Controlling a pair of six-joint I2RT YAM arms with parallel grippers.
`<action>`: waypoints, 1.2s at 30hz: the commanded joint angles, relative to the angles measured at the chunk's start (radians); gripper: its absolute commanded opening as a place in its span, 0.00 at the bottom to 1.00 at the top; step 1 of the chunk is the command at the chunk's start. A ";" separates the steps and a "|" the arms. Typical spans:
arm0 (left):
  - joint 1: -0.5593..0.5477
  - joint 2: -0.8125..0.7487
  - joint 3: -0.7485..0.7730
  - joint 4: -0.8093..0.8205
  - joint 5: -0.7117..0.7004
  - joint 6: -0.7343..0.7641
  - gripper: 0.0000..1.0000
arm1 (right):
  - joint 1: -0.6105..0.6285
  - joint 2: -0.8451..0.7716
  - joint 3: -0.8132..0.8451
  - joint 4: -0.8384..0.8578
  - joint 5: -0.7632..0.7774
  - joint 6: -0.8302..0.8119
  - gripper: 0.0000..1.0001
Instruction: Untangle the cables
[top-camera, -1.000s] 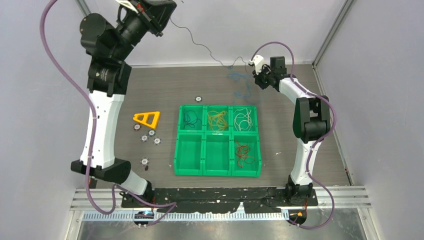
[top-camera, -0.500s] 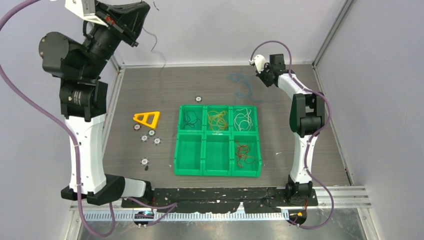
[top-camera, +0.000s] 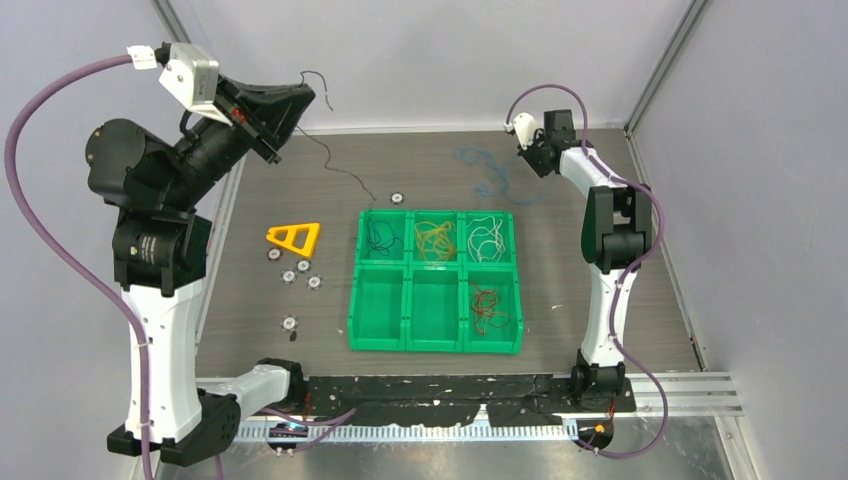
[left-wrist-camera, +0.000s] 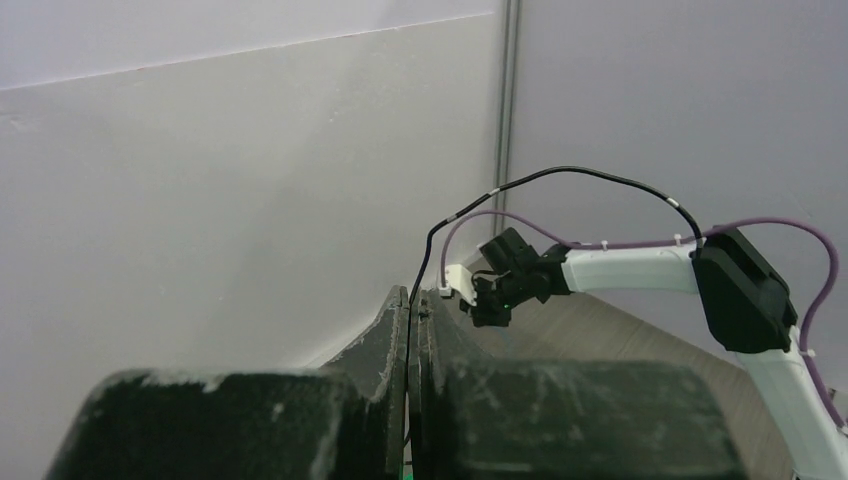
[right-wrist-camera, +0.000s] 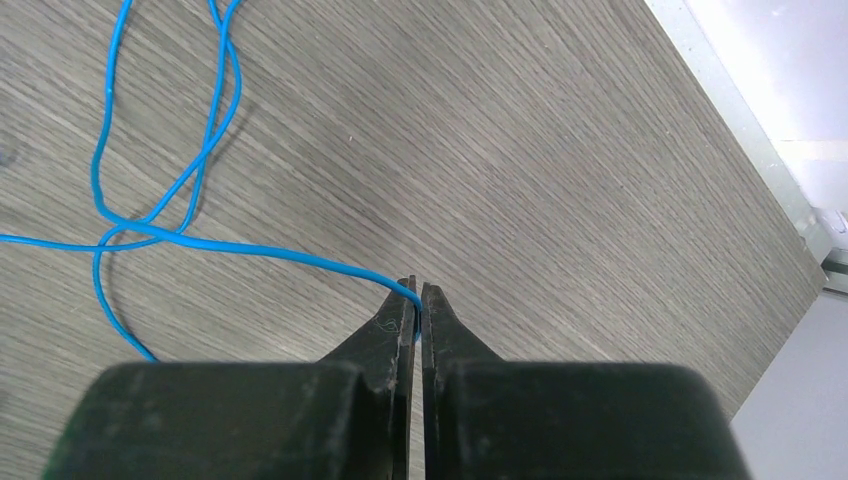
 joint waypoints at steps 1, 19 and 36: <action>0.006 -0.038 -0.018 -0.015 0.090 0.016 0.00 | 0.004 -0.073 -0.001 0.003 -0.018 0.009 0.06; -0.068 -0.101 -0.284 -0.016 0.227 -0.098 0.00 | 0.004 -0.104 -0.031 0.001 -0.025 0.030 0.05; -0.067 -0.044 -0.121 -0.042 0.214 -0.092 0.00 | 0.004 -0.082 0.007 -0.015 -0.031 0.024 0.05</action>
